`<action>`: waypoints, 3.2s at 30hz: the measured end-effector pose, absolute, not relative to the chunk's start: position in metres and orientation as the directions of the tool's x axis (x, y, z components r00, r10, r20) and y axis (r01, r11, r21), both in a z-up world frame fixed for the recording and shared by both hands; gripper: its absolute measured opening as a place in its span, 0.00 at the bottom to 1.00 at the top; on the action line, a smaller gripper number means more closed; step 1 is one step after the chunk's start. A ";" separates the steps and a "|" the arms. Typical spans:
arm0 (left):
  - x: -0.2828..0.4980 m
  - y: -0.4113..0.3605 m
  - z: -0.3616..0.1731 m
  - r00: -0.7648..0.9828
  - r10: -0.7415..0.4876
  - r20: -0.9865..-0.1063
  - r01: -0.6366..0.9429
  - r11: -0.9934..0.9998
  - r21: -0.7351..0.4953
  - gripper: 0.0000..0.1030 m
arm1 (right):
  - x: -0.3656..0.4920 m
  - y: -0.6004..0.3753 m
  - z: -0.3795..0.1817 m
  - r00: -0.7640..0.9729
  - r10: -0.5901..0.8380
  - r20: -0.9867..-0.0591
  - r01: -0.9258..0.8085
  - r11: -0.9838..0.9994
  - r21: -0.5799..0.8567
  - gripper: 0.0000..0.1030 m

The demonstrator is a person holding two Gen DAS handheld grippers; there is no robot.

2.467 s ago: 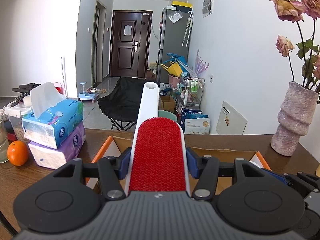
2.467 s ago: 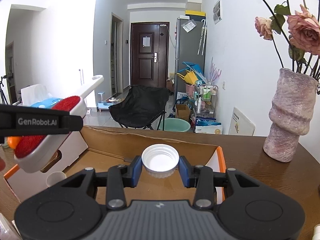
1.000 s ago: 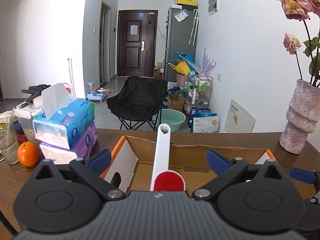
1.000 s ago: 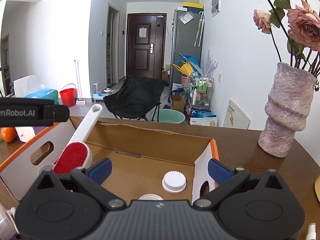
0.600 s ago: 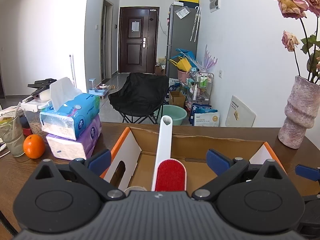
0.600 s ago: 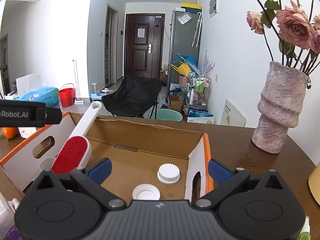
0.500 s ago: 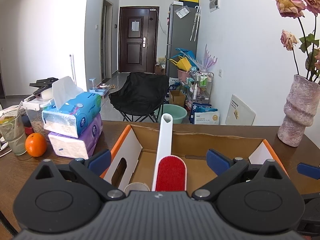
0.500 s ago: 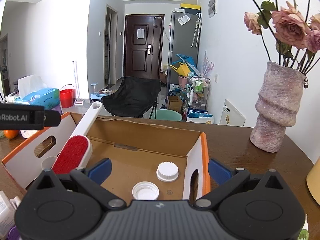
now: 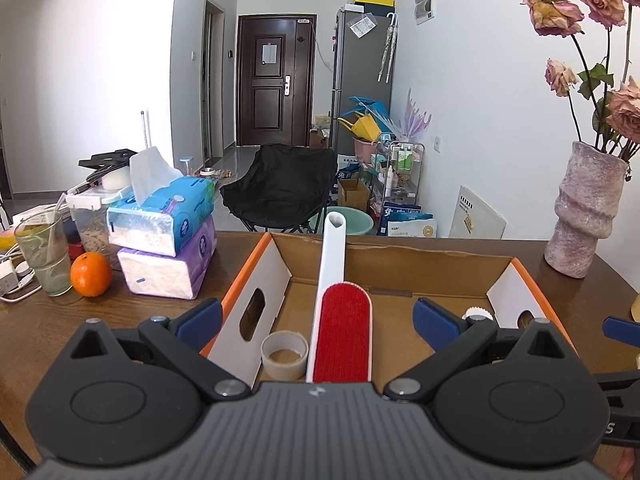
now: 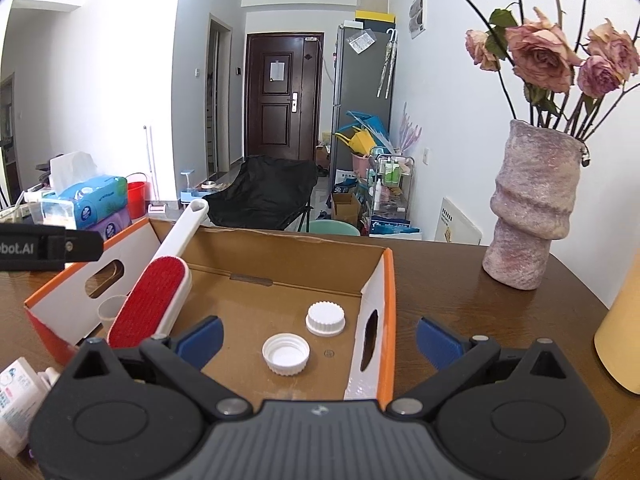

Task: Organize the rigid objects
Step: 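Withdraw both tools from the box toward the remaining items, then grasp the white cotton-swab container with the left gripper while the right gripper grasps the beige cube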

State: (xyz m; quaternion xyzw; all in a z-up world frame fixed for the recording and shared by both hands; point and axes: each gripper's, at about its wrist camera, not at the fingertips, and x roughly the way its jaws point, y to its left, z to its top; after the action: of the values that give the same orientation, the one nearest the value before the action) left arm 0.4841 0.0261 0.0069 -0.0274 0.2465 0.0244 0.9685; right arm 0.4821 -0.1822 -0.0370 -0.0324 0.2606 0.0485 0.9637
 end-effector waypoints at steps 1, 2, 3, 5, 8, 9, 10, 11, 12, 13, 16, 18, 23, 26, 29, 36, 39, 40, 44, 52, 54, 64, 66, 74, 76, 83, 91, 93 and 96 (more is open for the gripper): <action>0.481 0.027 0.007 0.877 0.034 -0.479 -0.061 0.997 -0.041 1.00 | 0.479 -0.183 -0.036 0.860 0.077 -0.504 -0.110 0.993 -0.036 1.00; 0.481 0.027 0.007 0.877 0.033 -0.479 -0.060 0.997 -0.042 1.00 | 0.476 -0.184 -0.036 0.861 0.077 -0.502 -0.109 0.993 -0.035 1.00; 0.481 0.027 0.007 0.877 0.033 -0.480 -0.060 0.997 -0.042 1.00 | 0.473 -0.185 -0.035 0.862 0.077 -0.501 -0.108 0.994 -0.033 1.00; 0.474 0.028 0.006 0.875 0.028 -0.482 -0.059 0.997 -0.049 1.00 | 0.467 -0.187 -0.033 0.863 0.079 -0.498 -0.108 0.994 -0.030 1.00; 0.460 0.027 0.006 0.874 0.028 -0.485 -0.059 0.997 -0.050 1.00 | 0.457 -0.189 -0.032 0.865 0.076 -0.496 -0.104 0.994 -0.029 1.00; 0.455 0.026 0.006 0.874 0.027 -0.485 -0.059 0.997 -0.051 1.00 | 0.454 -0.190 -0.031 0.865 0.076 -0.495 -0.104 0.994 -0.029 1.00; 0.450 0.026 0.006 0.875 0.026 -0.484 -0.058 0.997 -0.051 1.00 | 0.451 -0.191 -0.031 0.866 0.075 -0.494 -0.103 0.994 -0.030 1.00; 0.446 0.026 0.007 0.875 0.026 -0.483 -0.058 0.997 -0.052 1.00 | 0.448 -0.191 -0.030 0.867 0.074 -0.493 -0.103 0.994 -0.030 1.00; 0.441 0.026 0.007 0.876 0.025 -0.482 -0.057 0.997 -0.053 1.00 | 0.444 -0.192 -0.029 0.868 0.075 -0.491 -0.102 0.994 -0.029 1.00; 0.437 0.026 0.007 0.876 0.024 -0.482 -0.057 0.997 -0.054 1.00 | 0.440 -0.193 -0.028 0.869 0.076 -0.489 -0.102 0.994 -0.028 1.00; 0.426 0.026 0.009 0.876 0.025 -0.482 -0.059 0.997 -0.056 1.00 | 0.428 -0.196 -0.027 0.871 0.076 -0.485 -0.099 0.995 -0.023 1.00; 0.420 0.026 0.009 0.875 0.026 -0.483 -0.061 0.996 -0.057 1.00 | 0.420 -0.199 -0.027 0.871 0.080 -0.485 -0.098 0.995 -0.012 1.00; 0.403 0.024 0.009 0.872 0.030 -0.489 -0.064 0.997 -0.053 1.00 | 0.401 -0.205 -0.027 0.870 0.079 -0.487 -0.095 0.995 -0.008 1.00; 0.392 0.025 0.009 0.871 0.029 -0.490 -0.066 0.996 -0.058 1.00 | 0.388 -0.208 -0.027 0.872 0.076 -0.484 -0.094 0.996 -0.013 1.00; 0.381 0.027 0.008 0.869 0.027 -0.493 -0.067 0.996 -0.064 1.00 | 0.374 -0.212 -0.027 0.873 0.075 -0.482 -0.093 0.996 -0.015 1.00; 0.355 0.026 0.006 0.865 0.026 -0.501 -0.065 0.996 -0.061 1.00 | 0.344 -0.223 -0.033 0.870 0.063 -0.489 -0.083 0.996 -0.018 1.00; 0.345 0.026 0.004 0.863 0.025 -0.505 -0.064 0.996 -0.060 1.00 | 0.334 -0.228 -0.035 0.870 0.047 -0.491 -0.068 0.997 -0.026 1.00; 0.342 0.026 0.002 0.861 0.025 -0.507 -0.063 0.996 -0.059 1.00 | 0.331 -0.230 -0.036 0.870 0.044 -0.491 -0.065 0.998 -0.027 1.00; 0.333 0.028 -0.004 0.854 0.026 -0.520 -0.067 0.996 -0.059 1.00 | 0.318 -0.239 -0.038 0.872 0.029 -0.488 -0.047 0.999 -0.025 1.00; 0.320 0.036 -0.019 0.837 0.040 -0.546 -0.080 0.996 -0.049 1.00 | 0.299 -0.259 -0.045 0.878 -0.002 -0.478 -0.009 1.000 -0.021 1.00; 0.318 0.038 -0.021 0.834 0.041 -0.550 -0.081 0.995 -0.050 1.00 | 0.295 -0.263 -0.048 0.879 -0.010 -0.478 -0.004 1.000 -0.027 1.00; 0.315 0.056 -0.033 0.826 0.058 -0.561 -0.095 0.995 -0.037 1.00 | 0.288 -0.286 -0.063 0.853 -0.062 -0.518 0.035 0.998 -0.061 1.00; 0.316 0.059 -0.036 0.823 0.061 -0.564 -0.094 0.995 -0.029 1.00 | 0.289 -0.292 -0.066 0.846 -0.069 -0.529 0.046 0.997 -0.058 1.00; 0.324 0.075 -0.046 0.815 0.088 -0.572 -0.107 0.994 0.000 1.00 | 0.297 -0.316 -0.081 0.814 -0.101 -0.572 0.091 0.995 -0.046 1.00; 0.327 0.080 -0.049 0.813 0.093 -0.575 -0.110 0.994 0.006 1.00 | 0.299 -0.320 -0.084 0.807 -0.105 -0.582 0.097 0.994 -0.044 1.00; 0.342 0.095 -0.061 0.795 0.099 -0.598 -0.112 0.994 0.015 1.00 | 0.309 -0.335 -0.094 0.787 -0.131 -0.603 0.118 0.991 -0.060 1.00; 0.358 0.104 -0.073 0.776 0.111 -0.621 -0.116 0.993 0.032 1.00 | 0.325 -0.357 -0.106 0.766 -0.161 -0.622 0.168 0.985 -0.047 0.98; 0.361 0.105 -0.074 0.774 0.109 -0.623 -0.114 0.993 0.032 1.00 | 0.329 -0.361 -0.107 0.764 -0.164 -0.624 0.174 0.984 -0.046 0.98; 0.364 0.105 -0.075 0.775 0.095 -0.625 -0.102 0.995 0.024 1.00 | 0.334 -0.364 -0.108 0.762 -0.170 -0.625 0.179 0.983 -0.049 0.97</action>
State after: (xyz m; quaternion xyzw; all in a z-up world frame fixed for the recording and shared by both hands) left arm 0.3641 0.1051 -0.0752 -0.0055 0.3312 0.0521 0.9421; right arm 0.3338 -0.3636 -0.1081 0.0067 0.3322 -0.0930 0.9386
